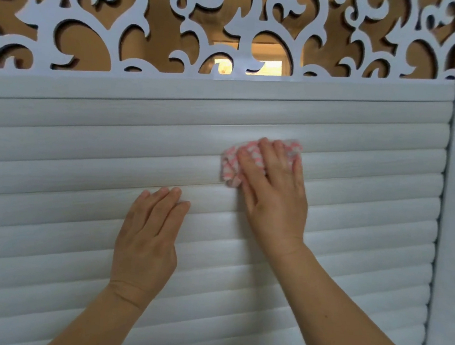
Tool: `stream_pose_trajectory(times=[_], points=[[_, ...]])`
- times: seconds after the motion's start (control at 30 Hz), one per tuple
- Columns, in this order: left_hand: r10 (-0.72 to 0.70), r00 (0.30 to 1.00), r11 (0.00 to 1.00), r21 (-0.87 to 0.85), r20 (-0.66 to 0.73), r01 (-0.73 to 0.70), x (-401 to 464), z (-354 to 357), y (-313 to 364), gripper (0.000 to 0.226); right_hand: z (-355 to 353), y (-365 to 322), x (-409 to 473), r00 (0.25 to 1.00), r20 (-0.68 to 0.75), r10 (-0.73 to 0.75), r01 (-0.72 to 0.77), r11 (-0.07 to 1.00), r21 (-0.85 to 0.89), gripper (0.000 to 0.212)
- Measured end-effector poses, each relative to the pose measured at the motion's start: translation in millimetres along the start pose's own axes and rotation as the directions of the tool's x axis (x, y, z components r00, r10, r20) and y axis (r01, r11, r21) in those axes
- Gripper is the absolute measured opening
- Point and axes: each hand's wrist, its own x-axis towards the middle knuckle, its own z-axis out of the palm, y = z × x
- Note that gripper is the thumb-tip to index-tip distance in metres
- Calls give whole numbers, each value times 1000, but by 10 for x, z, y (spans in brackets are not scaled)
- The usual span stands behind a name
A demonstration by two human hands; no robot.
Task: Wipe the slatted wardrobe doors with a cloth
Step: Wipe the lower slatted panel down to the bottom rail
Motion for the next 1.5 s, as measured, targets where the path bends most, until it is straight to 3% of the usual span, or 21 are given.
stream_pose_trajectory(times=[0.13,0.27,0.33,0.43,0.5,0.57,0.7,0.83,0.9,0.97,1.0,1.03,1.1,1.13,1.17,1.23,1.3,1.5], points=[[-83,996,997,-12,-17,83,27,8,95,39,-200,537,-35,971,-34,236,-238,970,-48,38],[-167,986,986,-14,-18,167,87,-22,192,41,-252,665,7,809,-60,585,-582,811,52,43],[-185,983,982,-32,-18,184,140,-22,252,44,-188,452,43,863,-54,503,-500,864,53,42],[-140,990,987,-75,0,140,285,2,387,47,-63,61,3,994,36,100,-101,994,47,38],[-114,993,989,-94,31,117,390,35,483,52,-71,29,-7,992,110,-67,60,996,62,37],[-113,992,988,-103,61,119,478,74,555,56,-125,203,40,978,153,-141,132,989,72,38],[-47,989,993,-99,141,61,576,184,685,60,-275,737,129,989,135,-56,49,997,51,38],[45,975,998,-52,219,-35,552,238,712,60,-446,1319,82,964,106,244,-245,970,-3,44],[61,975,998,-33,216,-55,532,242,699,58,-536,1506,91,884,60,464,-464,886,-20,43],[51,980,999,-22,191,-47,537,246,718,56,-521,1498,162,755,2,656,-656,755,-12,42],[38,983,999,-15,179,-36,545,250,744,56,-491,1390,224,745,-13,667,-667,745,-4,43],[21,985,1000,-10,171,-20,555,254,775,56,-452,1226,284,790,-12,613,-613,790,3,44],[-21,988,1000,0,154,21,584,264,827,55,-333,873,339,939,68,337,-338,941,7,43],[-38,989,999,4,145,38,599,268,842,54,-289,730,334,978,115,176,-179,984,13,42],[-51,989,999,9,135,50,610,271,853,54,-276,661,340,986,154,58,-62,998,21,41],[-53,991,998,22,121,51,619,280,860,52,-310,754,408,983,182,-32,31,999,10,41],[-38,994,999,30,102,35,610,291,846,51,-368,952,467,982,190,-7,15,999,-38,43],[-7,997,999,43,74,4,609,316,806,50,-627,1674,547,921,130,368,-357,929,-102,44]])
